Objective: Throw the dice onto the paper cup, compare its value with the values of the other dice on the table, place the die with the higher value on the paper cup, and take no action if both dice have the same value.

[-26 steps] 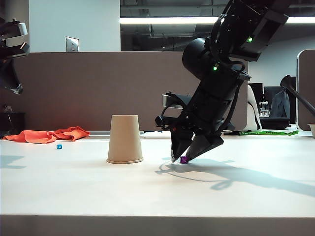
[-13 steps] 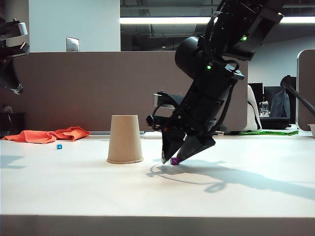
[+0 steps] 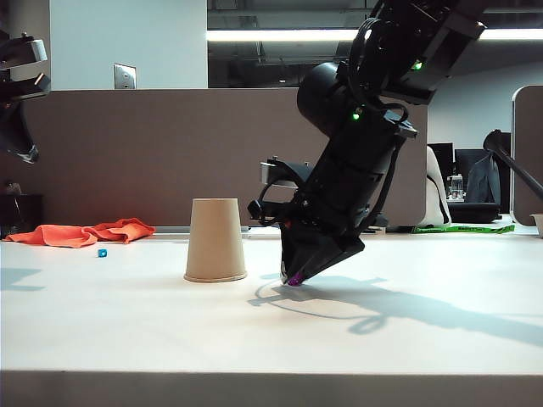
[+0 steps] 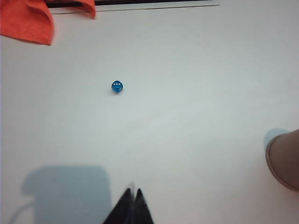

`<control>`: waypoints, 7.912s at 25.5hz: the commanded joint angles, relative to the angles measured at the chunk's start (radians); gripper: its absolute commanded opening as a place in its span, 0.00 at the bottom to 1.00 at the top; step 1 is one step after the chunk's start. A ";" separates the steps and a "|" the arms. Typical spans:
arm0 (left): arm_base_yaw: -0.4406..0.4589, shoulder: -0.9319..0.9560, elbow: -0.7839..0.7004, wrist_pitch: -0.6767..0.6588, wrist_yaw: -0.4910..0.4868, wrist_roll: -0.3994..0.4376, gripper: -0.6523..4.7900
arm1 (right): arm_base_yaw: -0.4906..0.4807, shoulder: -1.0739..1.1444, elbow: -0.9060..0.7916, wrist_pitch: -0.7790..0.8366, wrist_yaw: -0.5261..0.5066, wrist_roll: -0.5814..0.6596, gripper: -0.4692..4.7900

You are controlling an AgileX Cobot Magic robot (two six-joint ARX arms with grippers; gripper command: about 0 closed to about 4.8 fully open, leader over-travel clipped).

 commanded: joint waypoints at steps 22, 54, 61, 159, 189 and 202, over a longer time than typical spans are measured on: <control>0.000 -0.005 0.002 0.004 0.005 -0.002 0.11 | 0.000 0.003 0.005 0.035 0.023 0.000 0.18; 0.000 -0.005 0.002 0.013 0.005 0.002 0.11 | 0.003 0.003 0.421 -0.246 0.029 -0.003 0.19; 0.000 -0.005 0.002 0.013 0.009 0.001 0.11 | 0.066 0.003 0.446 -0.226 0.031 -0.004 0.19; 0.000 -0.004 0.002 0.020 0.031 -0.002 0.11 | 0.132 0.124 0.446 -0.129 0.132 -0.063 0.30; 0.000 -0.007 0.001 0.029 0.031 -0.022 0.11 | 0.125 -0.084 0.446 -0.152 0.229 -0.069 0.08; 0.000 -0.188 0.000 0.027 0.031 -0.071 0.11 | -0.037 -0.278 0.439 -0.245 0.237 -0.124 0.08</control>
